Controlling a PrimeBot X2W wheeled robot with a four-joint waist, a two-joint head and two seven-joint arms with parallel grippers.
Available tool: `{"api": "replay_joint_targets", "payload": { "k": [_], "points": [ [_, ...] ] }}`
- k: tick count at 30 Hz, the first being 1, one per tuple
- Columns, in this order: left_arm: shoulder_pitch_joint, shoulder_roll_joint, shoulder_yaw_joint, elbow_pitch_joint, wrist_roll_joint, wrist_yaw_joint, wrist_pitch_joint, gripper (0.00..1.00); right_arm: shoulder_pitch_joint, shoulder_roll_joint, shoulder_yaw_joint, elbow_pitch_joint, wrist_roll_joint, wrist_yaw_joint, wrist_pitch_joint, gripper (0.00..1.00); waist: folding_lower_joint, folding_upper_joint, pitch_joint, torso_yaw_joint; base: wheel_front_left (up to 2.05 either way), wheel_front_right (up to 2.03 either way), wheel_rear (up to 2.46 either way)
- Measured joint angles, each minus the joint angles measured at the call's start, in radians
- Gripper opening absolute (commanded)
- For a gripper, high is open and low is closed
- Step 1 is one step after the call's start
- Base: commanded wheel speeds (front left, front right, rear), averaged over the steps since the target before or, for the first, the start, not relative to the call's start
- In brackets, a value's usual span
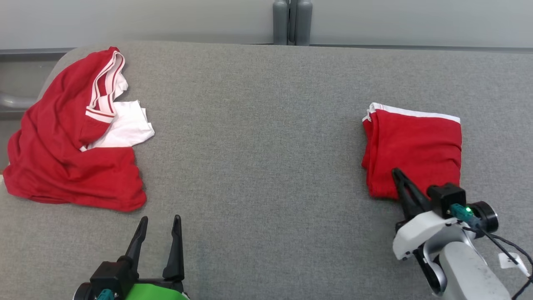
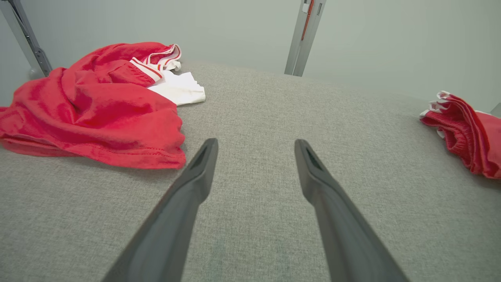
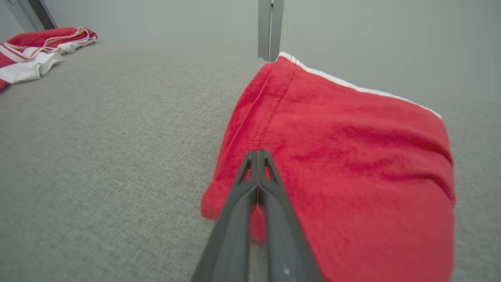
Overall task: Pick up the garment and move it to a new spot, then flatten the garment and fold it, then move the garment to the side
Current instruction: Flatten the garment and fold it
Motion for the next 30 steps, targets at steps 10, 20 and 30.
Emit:
{"api": "replay_joint_targets", "payload": {
  "k": [10, 20, 30],
  "points": [
    [0.035, 0.0, 0.058, -0.004, 0.028, -0.005, 0.0, 1.0, 0.208, -0.063, -0.232, -0.311, 0.024, 0.0, 0.0, 1.0, 0.0, 0.0, -0.058, -0.032, 0.0, 0.0, 0.0],
    [0.042, 0.0, 0.067, 0.012, 0.05, -0.027, 0.0, 1.0, 0.342, -0.085, -0.303, -0.347, 0.052, 0.0, 0.0, 1.0, 0.0, 0.0, -0.115, -0.05, 0.0, 0.0, 0.0],
    [0.042, 0.0, 0.055, 0.018, 0.046, -0.027, 0.0, 1.0, 0.358, -0.05, -0.294, -0.332, 0.06, 0.0, 0.0, 1.0, 0.0, 0.0, -0.135, -0.034, 0.0, 0.0, 0.0]
  ]
}}
